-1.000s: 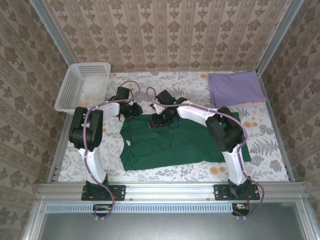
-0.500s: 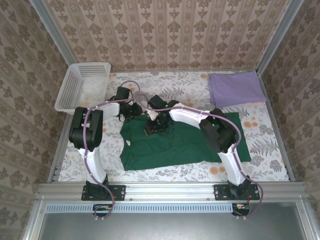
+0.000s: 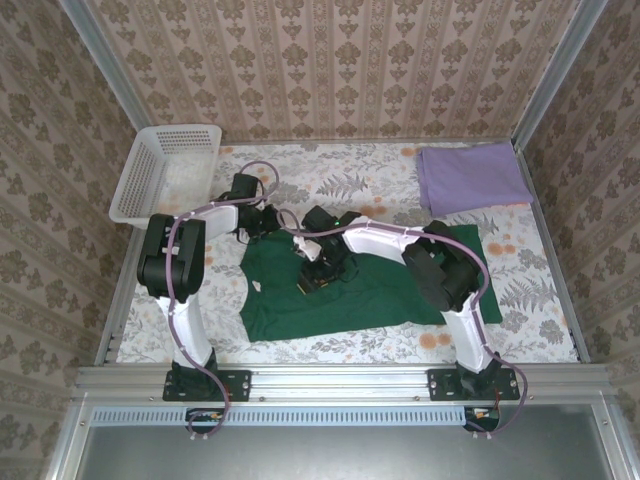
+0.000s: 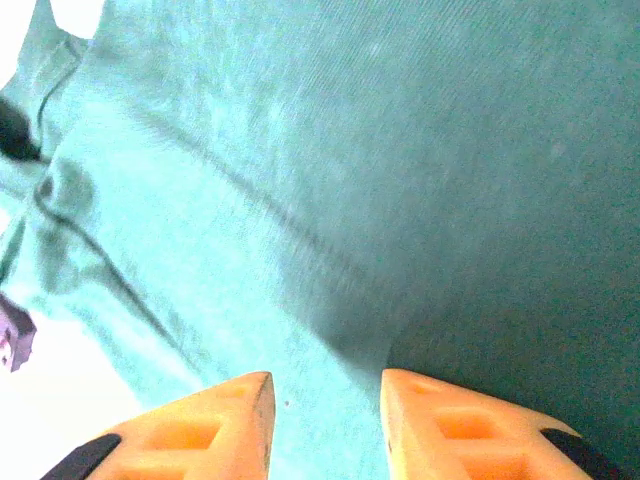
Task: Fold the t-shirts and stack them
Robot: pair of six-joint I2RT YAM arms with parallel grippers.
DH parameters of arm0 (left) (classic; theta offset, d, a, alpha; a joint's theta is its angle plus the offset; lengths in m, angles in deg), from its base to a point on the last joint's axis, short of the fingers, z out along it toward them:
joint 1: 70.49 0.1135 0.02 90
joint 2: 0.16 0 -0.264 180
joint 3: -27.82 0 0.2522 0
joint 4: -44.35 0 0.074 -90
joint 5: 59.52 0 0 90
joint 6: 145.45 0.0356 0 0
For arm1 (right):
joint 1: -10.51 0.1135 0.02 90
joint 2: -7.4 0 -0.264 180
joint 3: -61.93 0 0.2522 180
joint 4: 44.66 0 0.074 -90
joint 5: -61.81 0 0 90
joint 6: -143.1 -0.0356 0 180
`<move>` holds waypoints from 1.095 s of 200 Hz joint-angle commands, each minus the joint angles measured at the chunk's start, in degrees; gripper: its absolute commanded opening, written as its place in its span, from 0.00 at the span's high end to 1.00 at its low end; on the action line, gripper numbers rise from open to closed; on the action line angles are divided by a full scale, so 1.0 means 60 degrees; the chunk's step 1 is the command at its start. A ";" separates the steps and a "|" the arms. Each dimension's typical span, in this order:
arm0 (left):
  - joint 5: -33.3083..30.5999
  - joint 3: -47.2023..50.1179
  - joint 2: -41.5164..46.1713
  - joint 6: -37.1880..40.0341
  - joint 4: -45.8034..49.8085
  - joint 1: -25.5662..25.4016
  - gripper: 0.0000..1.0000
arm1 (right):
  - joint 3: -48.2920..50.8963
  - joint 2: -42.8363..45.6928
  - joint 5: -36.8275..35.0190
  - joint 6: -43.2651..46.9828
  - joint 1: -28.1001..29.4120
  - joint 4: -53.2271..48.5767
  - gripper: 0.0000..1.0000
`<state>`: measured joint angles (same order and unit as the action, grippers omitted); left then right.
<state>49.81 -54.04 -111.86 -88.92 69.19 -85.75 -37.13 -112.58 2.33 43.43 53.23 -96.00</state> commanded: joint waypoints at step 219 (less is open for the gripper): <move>-0.2694 0.1757 0.3102 -0.1519 0.0487 -0.2282 0.67 | 0.7266 0.6185 -0.3607 -0.6960 -0.8944 0.4967 0.55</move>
<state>34.84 -50.37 -94.09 -89.16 76.25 -97.73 5.56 -73.46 -13.98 4.81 1.99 -64.44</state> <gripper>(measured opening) 0.323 0.450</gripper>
